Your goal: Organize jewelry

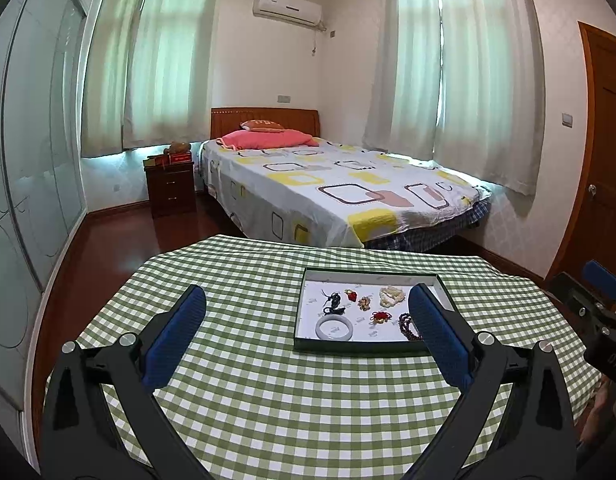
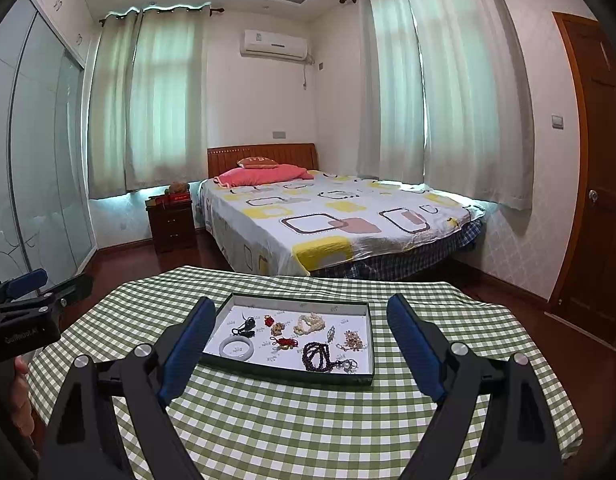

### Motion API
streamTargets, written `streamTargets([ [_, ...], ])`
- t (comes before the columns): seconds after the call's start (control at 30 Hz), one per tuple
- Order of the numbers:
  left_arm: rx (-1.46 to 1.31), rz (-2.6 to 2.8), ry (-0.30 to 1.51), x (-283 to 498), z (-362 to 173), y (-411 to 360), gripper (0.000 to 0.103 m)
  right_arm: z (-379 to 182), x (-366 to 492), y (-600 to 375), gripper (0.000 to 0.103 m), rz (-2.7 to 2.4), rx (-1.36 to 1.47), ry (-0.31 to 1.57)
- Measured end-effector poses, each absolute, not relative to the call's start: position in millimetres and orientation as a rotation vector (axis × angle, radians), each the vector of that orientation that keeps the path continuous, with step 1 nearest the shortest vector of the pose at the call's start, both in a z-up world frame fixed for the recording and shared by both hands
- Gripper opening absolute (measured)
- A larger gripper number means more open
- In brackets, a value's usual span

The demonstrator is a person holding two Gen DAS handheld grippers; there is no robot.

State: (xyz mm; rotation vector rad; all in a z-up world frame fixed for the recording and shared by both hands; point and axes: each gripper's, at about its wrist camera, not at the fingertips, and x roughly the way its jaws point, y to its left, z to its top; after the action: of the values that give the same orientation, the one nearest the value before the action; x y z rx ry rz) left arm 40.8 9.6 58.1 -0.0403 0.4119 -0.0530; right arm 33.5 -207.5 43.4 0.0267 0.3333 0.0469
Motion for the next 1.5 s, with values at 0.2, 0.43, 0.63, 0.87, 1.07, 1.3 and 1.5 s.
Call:
streamTargets([
  [0.2, -0.041, -0.05, 0.404, 34.8, 59.2, 11.7, 0.099, 44.2, 27.6, -206.7, 0.085, 0.045, 0.026, 0.327],
  [0.43, -0.04, -0.047, 0.402, 30.8, 58.7, 11.8, 0.099, 44.6, 24.3, -205.9, 0.085, 0.044, 0.026, 0.322],
  [0.63, -0.041, -0.047, 0.402, 30.7, 58.4, 13.0, 0.099, 44.8, 23.8, -206.0, 0.085, 0.043, 0.027, 0.324],
  [0.87, -0.042, -0.047, 0.404, 30.8, 58.5, 12.9, 0.099, 43.7, 23.8, -206.7, 0.085, 0.045, 0.028, 0.329],
  [1.07, -0.042, -0.047, 0.404, 30.8, 58.2, 13.2, 0.099, 43.3, 24.0, -206.5, 0.085, 0.045, 0.027, 0.33],
  [1.3, -0.043, -0.047, 0.404, 30.7, 58.4, 13.4, 0.099, 43.2, 24.0, -206.3, 0.085, 0.045, 0.027, 0.33],
  [1.5, -0.044, -0.047, 0.406, 29.8, 59.2, 14.3, 0.099, 43.2, 23.8, -206.5, 0.085, 0.045, 0.027, 0.33],
])
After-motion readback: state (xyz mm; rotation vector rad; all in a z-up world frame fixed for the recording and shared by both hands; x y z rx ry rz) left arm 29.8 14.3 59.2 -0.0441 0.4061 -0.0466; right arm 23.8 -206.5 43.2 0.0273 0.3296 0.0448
